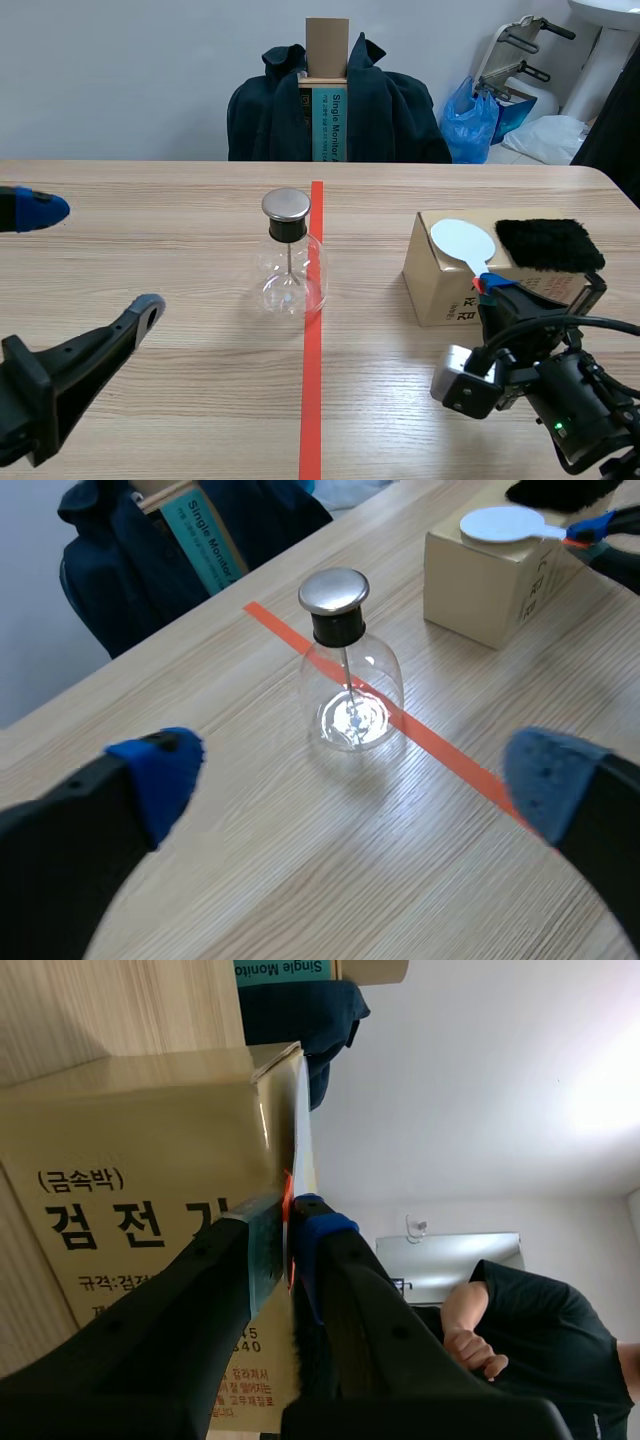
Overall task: Do the electroscope experiment.
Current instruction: 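Put the plate down on the right, then return to the home posture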
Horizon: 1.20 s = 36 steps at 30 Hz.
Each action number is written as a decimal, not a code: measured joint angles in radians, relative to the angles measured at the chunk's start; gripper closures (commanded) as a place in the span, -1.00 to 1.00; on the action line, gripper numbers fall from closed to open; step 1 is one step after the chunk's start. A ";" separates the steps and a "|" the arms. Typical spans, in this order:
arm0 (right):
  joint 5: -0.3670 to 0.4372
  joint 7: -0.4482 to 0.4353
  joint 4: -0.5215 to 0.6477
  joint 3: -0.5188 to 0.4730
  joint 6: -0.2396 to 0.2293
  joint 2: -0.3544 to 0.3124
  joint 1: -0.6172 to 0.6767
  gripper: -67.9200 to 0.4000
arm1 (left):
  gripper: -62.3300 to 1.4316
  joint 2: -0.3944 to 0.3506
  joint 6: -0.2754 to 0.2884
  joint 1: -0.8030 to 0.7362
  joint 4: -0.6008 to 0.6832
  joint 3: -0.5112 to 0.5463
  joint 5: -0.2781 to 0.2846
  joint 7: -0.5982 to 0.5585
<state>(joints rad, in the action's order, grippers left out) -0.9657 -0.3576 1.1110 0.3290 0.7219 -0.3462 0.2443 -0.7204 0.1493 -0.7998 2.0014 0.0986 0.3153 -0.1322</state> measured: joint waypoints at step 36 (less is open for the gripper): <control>1.355 -0.299 0.432 0.000 -0.230 -0.686 0.158 -0.63 | -1.00 0.000 -0.019 0.002 -0.002 0.000 -0.004 0.046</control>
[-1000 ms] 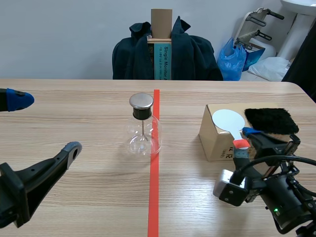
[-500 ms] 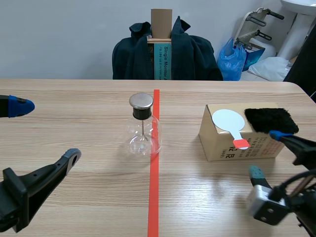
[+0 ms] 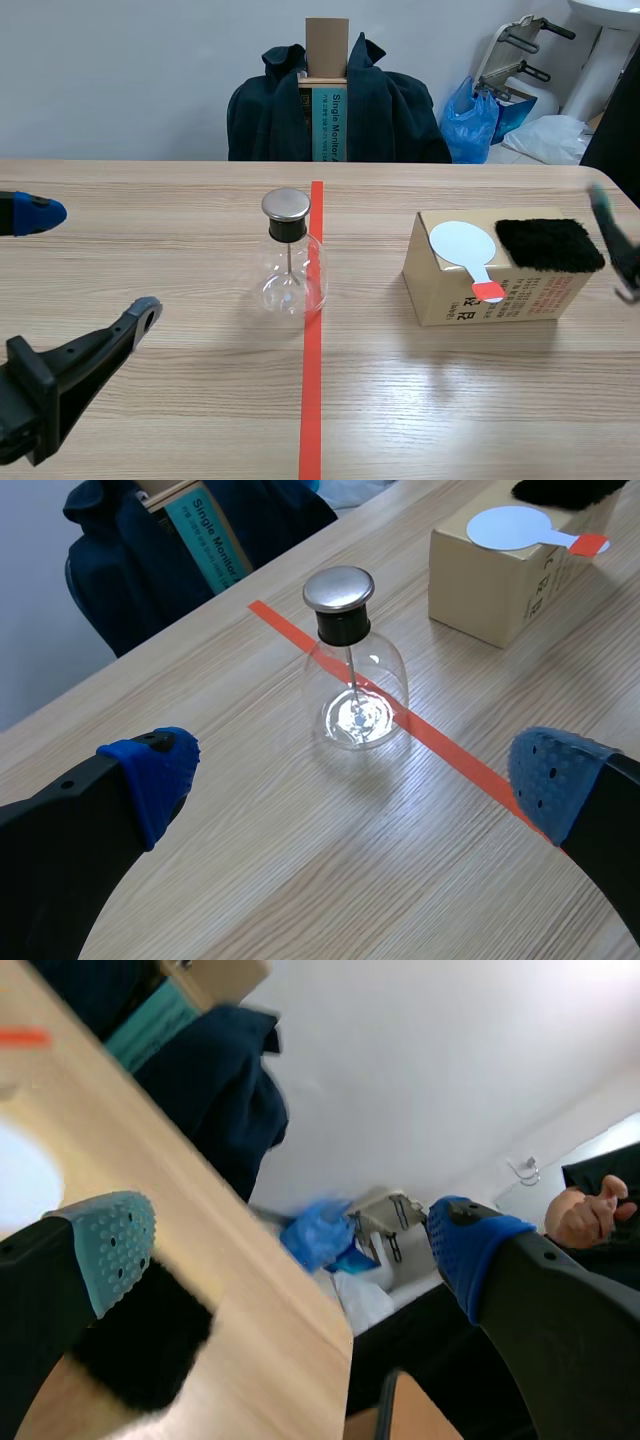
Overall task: Do the electroscope experiment.
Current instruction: 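Return to the home posture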
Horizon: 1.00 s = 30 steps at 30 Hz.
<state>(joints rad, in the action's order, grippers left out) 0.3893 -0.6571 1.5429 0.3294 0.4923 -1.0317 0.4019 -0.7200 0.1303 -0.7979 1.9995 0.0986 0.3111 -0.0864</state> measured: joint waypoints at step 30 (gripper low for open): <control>0.011 0.627 0.402 0.000 -0.396 0.147 -0.121 -0.63 | -1.00 0.000 -0.006 0.000 0.000 0.000 -0.120 0.046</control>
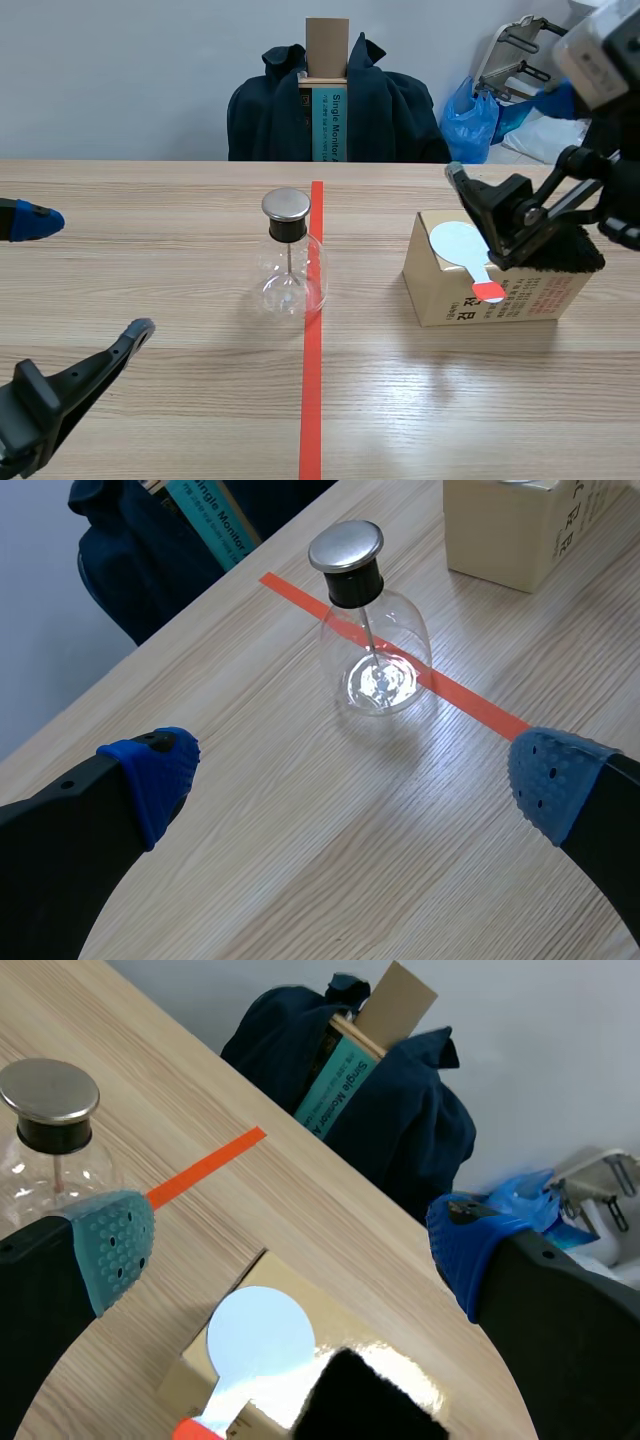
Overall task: Do the electroscope experiment.
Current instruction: 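Return to the home posture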
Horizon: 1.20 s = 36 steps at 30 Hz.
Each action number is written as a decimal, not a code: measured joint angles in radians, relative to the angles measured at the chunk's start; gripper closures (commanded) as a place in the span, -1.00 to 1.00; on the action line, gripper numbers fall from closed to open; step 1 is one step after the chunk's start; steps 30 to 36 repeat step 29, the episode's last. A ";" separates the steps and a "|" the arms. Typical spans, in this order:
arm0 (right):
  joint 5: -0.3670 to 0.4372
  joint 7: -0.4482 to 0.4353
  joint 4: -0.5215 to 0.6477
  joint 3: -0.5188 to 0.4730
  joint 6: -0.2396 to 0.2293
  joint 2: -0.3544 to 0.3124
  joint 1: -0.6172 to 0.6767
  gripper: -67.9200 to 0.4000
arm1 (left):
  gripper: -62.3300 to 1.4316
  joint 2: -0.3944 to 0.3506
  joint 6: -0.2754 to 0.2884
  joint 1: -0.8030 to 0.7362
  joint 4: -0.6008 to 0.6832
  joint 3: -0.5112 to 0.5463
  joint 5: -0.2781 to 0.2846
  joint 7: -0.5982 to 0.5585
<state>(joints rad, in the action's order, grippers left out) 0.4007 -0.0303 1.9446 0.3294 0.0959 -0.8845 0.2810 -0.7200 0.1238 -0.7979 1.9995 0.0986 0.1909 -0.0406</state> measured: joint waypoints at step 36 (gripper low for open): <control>-0.102 0.189 -0.003 0.000 0.000 0.236 0.000 -0.63 | -1.00 0.000 0.000 0.000 -0.001 0.000 0.000 0.000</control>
